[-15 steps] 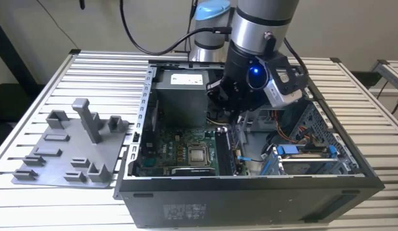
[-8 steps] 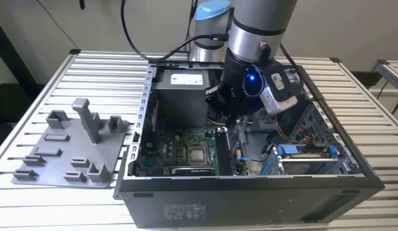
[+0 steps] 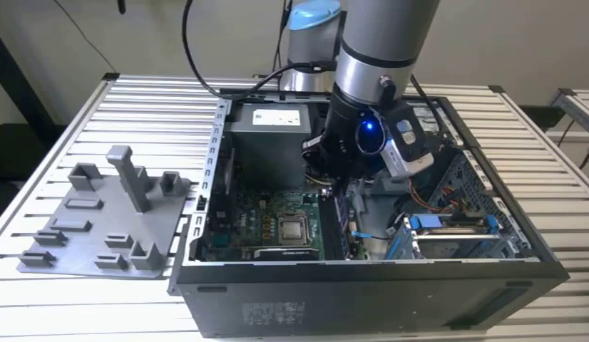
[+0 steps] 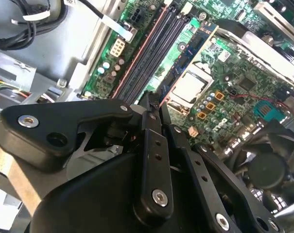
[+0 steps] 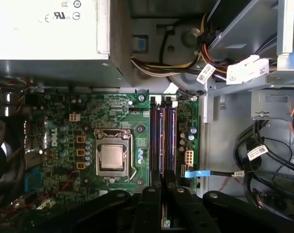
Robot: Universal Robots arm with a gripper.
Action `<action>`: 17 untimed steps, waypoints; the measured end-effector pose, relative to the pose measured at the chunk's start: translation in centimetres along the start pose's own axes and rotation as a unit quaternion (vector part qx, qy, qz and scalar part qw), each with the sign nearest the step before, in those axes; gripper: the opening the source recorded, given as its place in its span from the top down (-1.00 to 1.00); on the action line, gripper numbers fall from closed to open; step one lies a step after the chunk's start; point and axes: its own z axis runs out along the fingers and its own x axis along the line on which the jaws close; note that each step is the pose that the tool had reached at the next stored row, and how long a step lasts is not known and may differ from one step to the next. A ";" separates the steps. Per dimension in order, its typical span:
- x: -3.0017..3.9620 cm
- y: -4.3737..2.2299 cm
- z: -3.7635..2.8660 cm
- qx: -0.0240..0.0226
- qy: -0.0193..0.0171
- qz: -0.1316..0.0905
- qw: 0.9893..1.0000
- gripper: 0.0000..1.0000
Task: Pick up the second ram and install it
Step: 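Insert the second ram into the second slot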
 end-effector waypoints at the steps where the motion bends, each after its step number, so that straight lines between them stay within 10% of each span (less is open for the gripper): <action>1: 0.00 0.00 0.00 0.000 0.000 0.000 1.000 0.72; 17: 0.13 -0.07 2.38 0.000 0.000 0.000 1.000 0.72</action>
